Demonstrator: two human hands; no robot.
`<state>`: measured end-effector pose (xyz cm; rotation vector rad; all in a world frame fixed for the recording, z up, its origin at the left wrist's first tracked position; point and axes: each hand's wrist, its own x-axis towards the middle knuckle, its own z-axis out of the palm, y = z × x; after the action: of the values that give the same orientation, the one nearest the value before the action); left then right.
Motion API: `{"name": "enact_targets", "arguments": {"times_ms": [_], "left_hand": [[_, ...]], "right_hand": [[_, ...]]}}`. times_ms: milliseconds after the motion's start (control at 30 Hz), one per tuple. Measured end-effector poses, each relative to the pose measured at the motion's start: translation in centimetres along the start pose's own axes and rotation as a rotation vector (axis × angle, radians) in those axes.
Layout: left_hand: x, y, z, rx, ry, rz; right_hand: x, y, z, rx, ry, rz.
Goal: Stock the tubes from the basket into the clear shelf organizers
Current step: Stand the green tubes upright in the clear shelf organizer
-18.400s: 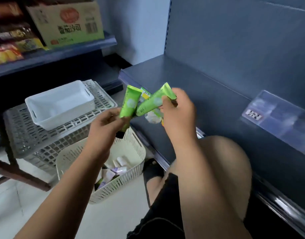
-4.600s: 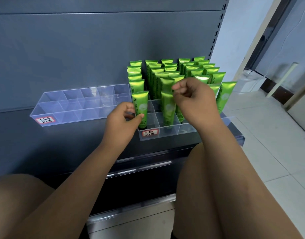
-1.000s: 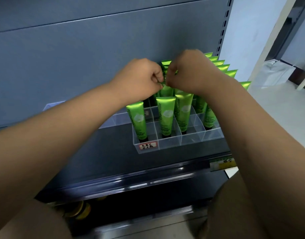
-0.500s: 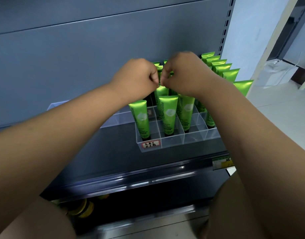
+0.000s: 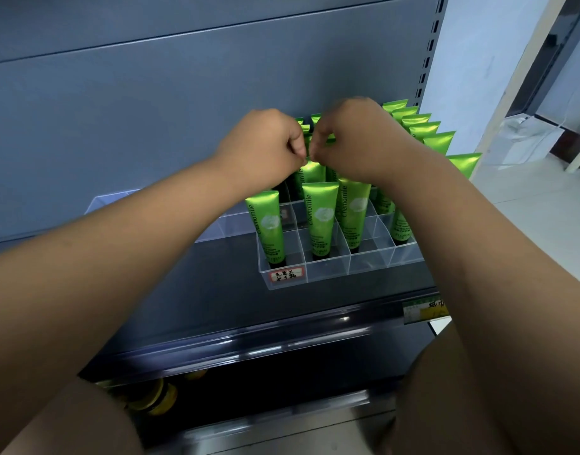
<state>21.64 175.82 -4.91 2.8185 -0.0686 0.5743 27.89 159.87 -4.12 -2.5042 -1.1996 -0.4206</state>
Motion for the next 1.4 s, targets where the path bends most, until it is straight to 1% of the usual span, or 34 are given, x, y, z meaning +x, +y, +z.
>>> {"name": "enact_targets", "arguments": {"times_ms": [233,500,733,800,900,1000,1267,1400], "left_hand": [[-0.2,-0.1,0.3,0.0,0.009,0.003],[-0.4,-0.4,0.2,-0.076,-0.001,-0.051],[-0.7,-0.5,0.2,-0.073,0.001,-0.039],[-0.8,-0.5,0.3,-0.062,0.0,-0.036],[-0.9,-0.5,0.4,-0.034,0.007,-0.023],[-0.9,-0.5,0.4,-0.009,0.013,-0.008],[-1.0,-0.1,0.3,0.034,0.016,0.0],[-1.0,0.1,0.3,0.042,0.004,-0.005]], "right_hand": [[0.1,0.4,0.4,0.024,-0.002,-0.01],[-0.1,0.6,-0.1,0.085,0.002,0.045],[-0.1,0.7,-0.3,0.11,-0.001,0.04],[0.1,0.8,-0.5,0.161,0.012,0.075],[0.6,1.3,-1.0,0.272,0.078,0.165],[0.9,1.6,-1.5,0.315,0.115,0.222],[0.9,1.8,-1.5,0.278,0.063,0.201],[0.8,2.3,-1.5,0.127,0.017,0.161]]}}
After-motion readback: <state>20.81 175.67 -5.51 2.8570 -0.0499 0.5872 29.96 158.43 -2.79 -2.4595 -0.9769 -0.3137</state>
